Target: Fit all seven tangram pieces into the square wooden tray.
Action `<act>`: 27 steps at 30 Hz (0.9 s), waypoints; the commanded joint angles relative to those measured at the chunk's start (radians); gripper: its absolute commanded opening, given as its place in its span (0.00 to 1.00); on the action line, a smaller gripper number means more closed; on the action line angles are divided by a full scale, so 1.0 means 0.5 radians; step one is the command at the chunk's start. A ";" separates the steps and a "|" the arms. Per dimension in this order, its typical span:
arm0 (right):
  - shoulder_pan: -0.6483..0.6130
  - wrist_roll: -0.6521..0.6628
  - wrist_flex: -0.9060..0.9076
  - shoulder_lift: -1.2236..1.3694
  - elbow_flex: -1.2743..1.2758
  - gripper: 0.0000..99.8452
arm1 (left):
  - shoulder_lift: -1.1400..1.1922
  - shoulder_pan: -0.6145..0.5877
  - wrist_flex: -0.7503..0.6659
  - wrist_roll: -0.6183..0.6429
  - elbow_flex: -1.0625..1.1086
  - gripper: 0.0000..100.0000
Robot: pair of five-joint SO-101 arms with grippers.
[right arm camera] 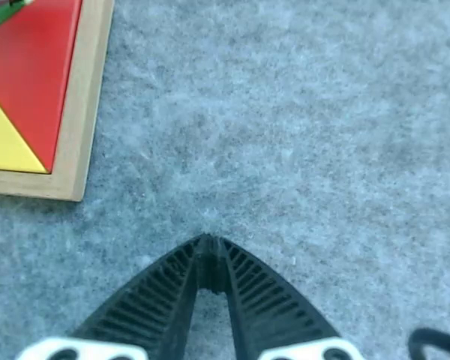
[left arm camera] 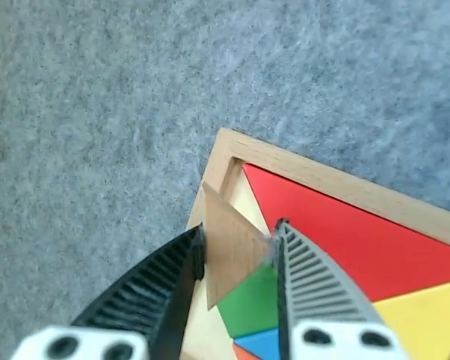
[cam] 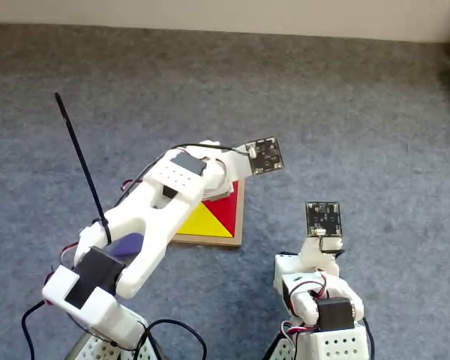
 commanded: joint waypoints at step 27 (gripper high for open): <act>0.008 0.021 0.011 -0.038 0.284 0.01 | -0.413 -0.364 0.123 0.402 -0.140 0.17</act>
